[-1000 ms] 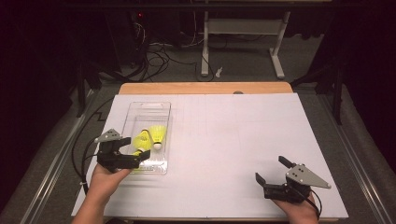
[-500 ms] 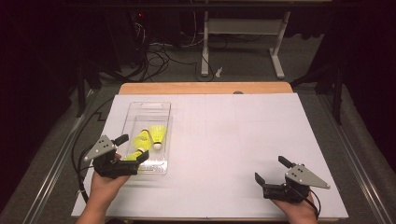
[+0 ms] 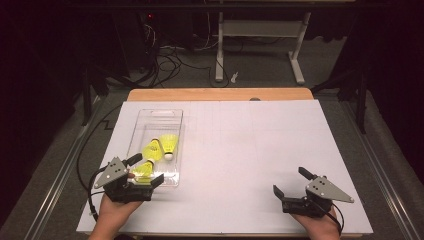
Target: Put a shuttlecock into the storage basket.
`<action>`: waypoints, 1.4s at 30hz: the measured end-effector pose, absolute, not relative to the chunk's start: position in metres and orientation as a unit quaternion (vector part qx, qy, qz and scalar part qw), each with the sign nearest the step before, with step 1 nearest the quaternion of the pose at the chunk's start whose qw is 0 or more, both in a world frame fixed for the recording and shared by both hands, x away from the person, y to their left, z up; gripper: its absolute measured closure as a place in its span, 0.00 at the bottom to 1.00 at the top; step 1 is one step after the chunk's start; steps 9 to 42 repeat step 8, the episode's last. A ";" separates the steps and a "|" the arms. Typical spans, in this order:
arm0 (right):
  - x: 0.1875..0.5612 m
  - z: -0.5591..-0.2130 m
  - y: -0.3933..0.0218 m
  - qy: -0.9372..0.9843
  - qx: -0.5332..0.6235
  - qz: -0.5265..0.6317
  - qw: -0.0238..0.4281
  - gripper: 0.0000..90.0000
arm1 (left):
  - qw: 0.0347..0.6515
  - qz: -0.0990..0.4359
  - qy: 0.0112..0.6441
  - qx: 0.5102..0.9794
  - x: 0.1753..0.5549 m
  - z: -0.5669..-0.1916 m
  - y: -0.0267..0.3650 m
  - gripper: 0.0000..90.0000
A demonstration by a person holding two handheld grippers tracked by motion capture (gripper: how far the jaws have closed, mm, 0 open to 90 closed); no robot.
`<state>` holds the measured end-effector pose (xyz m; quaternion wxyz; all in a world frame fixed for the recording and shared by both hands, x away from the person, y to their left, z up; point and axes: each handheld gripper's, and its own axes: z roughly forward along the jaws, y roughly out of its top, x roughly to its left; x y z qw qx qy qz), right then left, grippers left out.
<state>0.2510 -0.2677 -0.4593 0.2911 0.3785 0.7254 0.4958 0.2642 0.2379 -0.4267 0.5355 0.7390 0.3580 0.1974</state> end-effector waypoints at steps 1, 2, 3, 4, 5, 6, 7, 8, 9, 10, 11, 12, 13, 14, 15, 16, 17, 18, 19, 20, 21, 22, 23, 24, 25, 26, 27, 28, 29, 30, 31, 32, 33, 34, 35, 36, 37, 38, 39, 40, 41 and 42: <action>0.251 -0.459 -0.268 0.725 0.378 0.496 0.291 0.00 | 0.534 0.196 0.361 0.739 0.265 -0.427 0.238 0.00; 0.251 -0.459 -0.268 0.725 0.378 0.497 0.290 0.00 | 0.537 0.198 0.363 0.736 0.264 -0.427 0.239 0.00; 0.251 -0.460 -0.269 0.725 0.378 0.497 0.291 0.00 | 0.541 0.200 0.363 0.732 0.264 -0.427 0.239 0.00; 0.252 -0.460 -0.269 0.725 0.378 0.496 0.290 0.00 | 0.544 0.200 0.363 0.729 0.264 -0.428 0.240 0.00; 0.252 -0.460 -0.269 0.725 0.379 0.497 0.290 0.00 | 0.543 0.200 0.364 0.730 0.264 -0.428 0.240 0.00; 0.252 -0.460 -0.269 0.725 0.379 0.497 0.290 0.00 | 0.541 0.201 0.365 0.730 0.264 -0.428 0.240 0.00; 0.252 -0.460 -0.269 0.725 0.378 0.497 0.291 0.00 | 0.540 0.201 0.366 0.731 0.264 -0.428 0.241 0.00; 0.252 -0.460 -0.270 0.725 0.378 0.497 0.291 0.00 | 0.540 0.201 0.366 0.731 0.264 -0.428 0.241 0.00; 0.252 -0.460 -0.270 0.725 0.378 0.497 0.291 0.00 | 0.540 0.201 0.366 0.731 0.264 -0.428 0.241 0.00; 0.252 -0.460 -0.270 0.725 0.378 0.497 0.291 0.00 | 0.540 0.201 0.366 0.731 0.264 -0.428 0.241 0.00; 0.252 -0.460 -0.270 0.725 0.378 0.497 0.291 0.00 | 0.540 0.201 0.366 0.731 0.264 -0.428 0.241 0.00; 0.252 -0.460 -0.270 0.725 0.378 0.497 0.291 0.00 | 0.540 0.201 0.366 0.731 0.264 -0.428 0.241 0.00; 0.252 -0.460 -0.270 0.725 0.378 0.497 0.291 0.00 | 0.540 0.201 0.366 0.731 0.264 -0.428 0.241 0.00; 0.252 -0.460 -0.270 0.725 0.378 0.497 0.291 0.00 | 0.540 0.201 0.366 0.731 0.264 -0.428 0.241 0.00; 0.252 -0.460 -0.270 0.725 0.378 0.497 0.291 0.00 | 0.540 0.201 0.366 0.731 0.264 -0.428 0.241 0.00; 0.252 -0.460 -0.270 0.725 0.378 0.497 0.291 0.00 | 0.540 0.201 0.366 0.731 0.264 -0.428 0.241 0.00; 0.252 -0.460 -0.270 0.725 0.378 0.497 0.291 0.00 | 0.540 0.201 0.366 0.731 0.264 -0.428 0.241 0.00; 0.252 -0.460 -0.270 0.725 0.378 0.497 0.291 0.00 | 0.540 0.201 0.366 0.731 0.264 -0.428 0.241 0.00; 0.252 -0.460 -0.270 0.725 0.378 0.497 0.291 0.00 | 0.540 0.201 0.366 0.731 0.264 -0.428 0.241 0.00; 0.252 -0.460 -0.270 0.725 0.378 0.497 0.291 0.00 | 0.540 0.201 0.366 0.731 0.264 -0.428 0.241 0.00; 0.252 -0.460 -0.270 0.725 0.378 0.497 0.291 0.00 | 0.540 0.201 0.366 0.731 0.264 -0.428 0.241 0.00; 0.252 -0.460 -0.270 0.725 0.378 0.497 0.291 0.00 | 0.540 0.201 0.366 0.731 0.264 -0.428 0.241 0.00; 0.252 -0.460 -0.270 0.725 0.378 0.497 0.291 0.00 | 0.540 0.201 0.366 0.731 0.264 -0.428 0.241 0.00; 0.252 -0.460 -0.270 0.725 0.378 0.497 0.291 0.00 | 0.540 0.201 0.366 0.731 0.264 -0.428 0.241 0.00; 0.252 -0.460 -0.270 0.725 0.378 0.497 0.291 0.00 | 0.540 0.201 0.366 0.731 0.264 -0.428 0.241 0.00; 0.252 -0.460 -0.270 0.725 0.378 0.497 0.291 0.00 | 0.540 0.201 0.366 0.731 0.264 -0.428 0.241 0.00; 0.252 -0.460 -0.270 0.725 0.378 0.497 0.291 0.00 | 0.540 0.201 0.366 0.731 0.264 -0.428 0.241 0.00; 0.252 -0.460 -0.270 0.725 0.378 0.497 0.291 0.00 | 0.540 0.201 0.366 0.731 0.264 -0.428 0.241 0.00; 0.252 -0.460 -0.270 0.725 0.378 0.497 0.291 0.00 | 0.540 0.201 0.366 0.731 0.264 -0.428 0.241 0.00; 0.252 -0.460 -0.270 0.725 0.378 0.497 0.291 0.00 | 0.540 0.201 0.366 0.731 0.264 -0.428 0.241 0.00; 0.252 -0.460 -0.270 0.725 0.378 0.497 0.291 0.00 | 0.540 0.201 0.366 0.731 0.264 -0.428 0.241 0.00; 0.252 -0.460 -0.270 0.725 0.378 0.497 0.291 0.00 | 0.540 0.201 0.366 0.731 0.264 -0.428 0.241 0.00; 0.252 -0.460 -0.270 0.725 0.378 0.497 0.291 0.00 | 0.540 0.201 0.366 0.731 0.264 -0.428 0.241 0.00; 0.252 -0.460 -0.270 0.725 0.378 0.497 0.291 0.00 | 0.540 0.201 0.366 0.731 0.264 -0.428 0.241 0.00; 0.252 -0.460 -0.270 0.725 0.378 0.497 0.291 0.00 | 0.540 0.201 0.366 0.731 0.264 -0.428 0.241 0.00; 0.252 -0.460 -0.270 0.725 0.378 0.497 0.291 0.00 | 0.540 0.201 0.366 0.731 0.264 -0.428 0.241 0.00; 0.252 -0.460 -0.270 0.725 0.378 0.497 0.291 0.00 | 0.540 0.201 0.366 0.731 0.264 -0.428 0.241 0.00; 0.252 -0.460 -0.270 0.725 0.378 0.497 0.291 0.00 | 0.540 0.201 0.366 0.731 0.264 -0.428 0.241 0.00; 0.252 -0.460 -0.270 0.725 0.378 0.497 0.291 0.00 | 0.540 0.201 0.366 0.731 0.264 -0.428 0.241 0.00; 0.252 -0.460 -0.270 0.725 0.378 0.497 0.291 0.00 | 0.540 0.201 0.366 0.731 0.264 -0.428 0.241 0.00; 0.252 -0.460 -0.270 0.725 0.378 0.497 0.291 0.00 | 0.540 0.201 0.366 0.731 0.264 -0.428 0.241 0.00; 0.252 -0.460 -0.270 0.725 0.378 0.497 0.291 0.00 | 0.540 0.201 0.366 0.731 0.264 -0.428 0.241 0.00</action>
